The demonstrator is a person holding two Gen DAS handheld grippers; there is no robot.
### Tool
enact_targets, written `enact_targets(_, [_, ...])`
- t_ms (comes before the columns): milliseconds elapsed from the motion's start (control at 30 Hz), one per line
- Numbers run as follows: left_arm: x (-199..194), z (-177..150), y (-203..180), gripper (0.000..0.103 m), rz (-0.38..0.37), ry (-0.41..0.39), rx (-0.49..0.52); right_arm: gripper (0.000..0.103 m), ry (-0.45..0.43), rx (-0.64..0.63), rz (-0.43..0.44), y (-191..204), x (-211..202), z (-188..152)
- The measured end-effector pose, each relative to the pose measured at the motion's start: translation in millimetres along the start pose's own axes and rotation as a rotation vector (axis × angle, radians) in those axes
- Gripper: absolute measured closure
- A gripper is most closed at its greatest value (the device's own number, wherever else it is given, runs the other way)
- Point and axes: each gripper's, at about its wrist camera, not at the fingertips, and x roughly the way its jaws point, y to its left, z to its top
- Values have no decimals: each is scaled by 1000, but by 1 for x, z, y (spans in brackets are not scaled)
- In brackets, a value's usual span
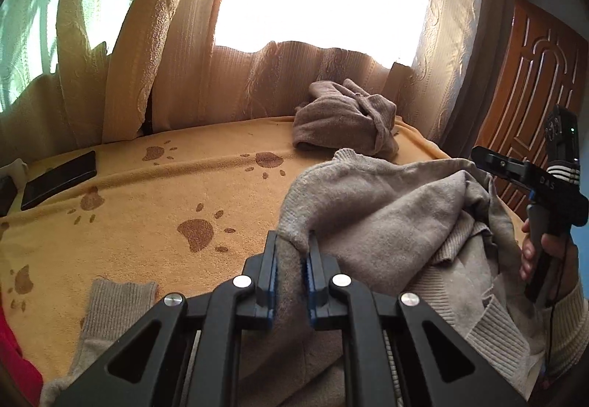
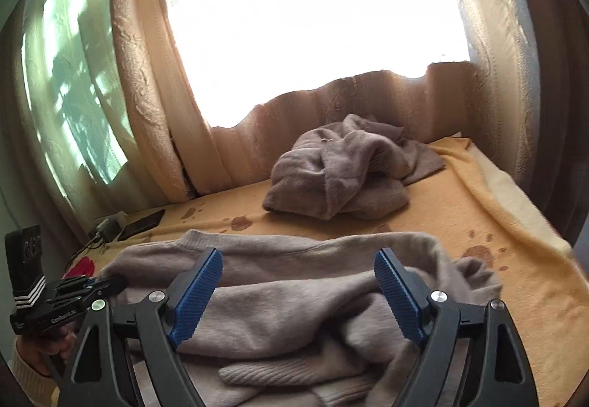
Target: Fold clothes
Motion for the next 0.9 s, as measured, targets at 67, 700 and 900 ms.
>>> enact_targets(67, [-3,1,-4,89,-7,-16,5,15,45,-22,-86,-20,4,9])
enact_targets(700, [-45,7,1,89,-10,-137,-55,94,55,-72,-115,-51,15,25])
enact_targets(900, [-95,28,-10,89,45,-326,-34,94,-320,-273,-244,14,-87,61])
